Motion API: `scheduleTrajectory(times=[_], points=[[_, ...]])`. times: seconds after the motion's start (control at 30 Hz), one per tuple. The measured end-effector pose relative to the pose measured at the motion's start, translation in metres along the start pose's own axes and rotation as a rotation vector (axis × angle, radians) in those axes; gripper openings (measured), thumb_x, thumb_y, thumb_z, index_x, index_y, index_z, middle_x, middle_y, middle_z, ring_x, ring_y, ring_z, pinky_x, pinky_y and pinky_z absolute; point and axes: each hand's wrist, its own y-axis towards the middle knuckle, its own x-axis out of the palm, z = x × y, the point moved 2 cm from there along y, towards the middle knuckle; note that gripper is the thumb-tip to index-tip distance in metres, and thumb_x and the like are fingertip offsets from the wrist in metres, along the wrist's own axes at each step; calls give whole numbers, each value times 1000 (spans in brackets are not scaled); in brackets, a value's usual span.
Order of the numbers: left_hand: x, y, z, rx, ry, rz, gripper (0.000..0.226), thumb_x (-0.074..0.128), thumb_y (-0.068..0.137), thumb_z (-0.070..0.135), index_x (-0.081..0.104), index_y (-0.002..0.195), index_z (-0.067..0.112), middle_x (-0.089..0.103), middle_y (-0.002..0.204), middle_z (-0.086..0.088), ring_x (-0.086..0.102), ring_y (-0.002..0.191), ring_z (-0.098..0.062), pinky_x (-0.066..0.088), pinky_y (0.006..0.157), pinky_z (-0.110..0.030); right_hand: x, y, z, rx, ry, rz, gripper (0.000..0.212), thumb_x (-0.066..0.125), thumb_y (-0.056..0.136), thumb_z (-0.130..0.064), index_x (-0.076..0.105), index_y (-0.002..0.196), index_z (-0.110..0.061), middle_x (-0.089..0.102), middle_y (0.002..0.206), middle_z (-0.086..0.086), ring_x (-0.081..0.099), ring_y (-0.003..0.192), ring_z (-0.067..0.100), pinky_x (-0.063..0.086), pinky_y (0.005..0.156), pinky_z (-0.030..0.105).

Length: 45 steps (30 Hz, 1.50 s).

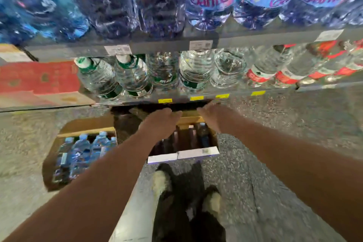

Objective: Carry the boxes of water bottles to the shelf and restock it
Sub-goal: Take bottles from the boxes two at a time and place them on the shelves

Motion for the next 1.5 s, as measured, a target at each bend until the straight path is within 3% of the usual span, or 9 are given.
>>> scheduleTrajectory(times=[0.17, 0.3, 0.4, 0.53, 0.7, 0.97, 1.13, 1.27, 1.5], points=[[56, 56, -33, -160, -280, -66, 52, 31, 97, 49, 54, 121, 9, 61, 117, -13, 56, 109, -34, 43, 90, -41, 57, 53, 19, 167, 141, -47, 42, 26, 103, -29, 37, 142, -19, 47, 137, 18, 48, 123, 36, 44, 97, 41], [109, 94, -53, -167, -276, -100, 47, 33, 99, 45, 57, 119, 10, 62, 116, -12, 58, 108, -32, 45, 92, -43, 104, 105, 41, 274, 76, -53, 47, 33, 98, -45, 54, 127, -15, 56, 129, 13, 54, 115, 33, 42, 84, 33], [162, 122, -65, -203, -368, -165, 40, 32, 102, 32, 46, 134, 12, 51, 131, -14, 48, 121, -33, 41, 100, -42, 147, 143, 60, 366, 86, -127, 43, 37, 99, -39, 57, 123, -8, 60, 121, 15, 58, 108, 31, 45, 84, 34], [228, 166, -71, -247, -373, -234, 38, 41, 98, 37, 55, 121, 10, 57, 122, -12, 53, 113, -28, 41, 94, -35, 212, 200, 96, 413, 140, -215, 29, 45, 94, -28, 62, 105, -7, 63, 111, 16, 59, 95, 32, 42, 73, 31], [315, 242, -70, -250, -496, -303, 37, 55, 91, 33, 55, 123, 14, 55, 123, -6, 52, 116, -25, 43, 101, -37, 281, 265, 143, 476, 210, -332, 34, 49, 95, -22, 57, 122, -3, 59, 120, 18, 55, 113, 34, 43, 86, 33], [429, 315, -74, -361, -795, -249, 107, 68, 50, 63, 40, 140, 13, 48, 139, -5, 44, 130, -23, 38, 109, -43, 350, 322, 189, 652, 320, -163, 38, 56, 92, -18, 56, 125, 0, 57, 127, 17, 54, 118, 34, 45, 94, 35], [421, 311, -78, -505, -881, -255, 65, 73, 81, 15, 41, 135, 0, 52, 135, -16, 49, 126, -29, 40, 101, -32, 377, 329, 188, 662, 415, -181, 69, 79, 74, -28, 50, 135, -14, 53, 134, 11, 53, 120, 29, 46, 97, 34], [423, 317, -86, -529, -878, -264, 63, 72, 82, 17, 37, 134, 6, 51, 135, -16, 48, 124, -31, 41, 101, -40, 387, 332, 189, 672, 533, -290, 78, 84, 67, -21, 48, 136, -15, 55, 132, 9, 54, 118, 26, 48, 97, 36], [431, 320, -81, -519, -902, -251, 59, 75, 79, 29, 51, 128, 7, 59, 124, -12, 57, 113, -27, 44, 81, -28, 396, 331, 199, 738, 669, -173, 91, 84, 64, -17, 38, 143, -14, 49, 138, 10, 50, 123, 27, 44, 93, 31]])
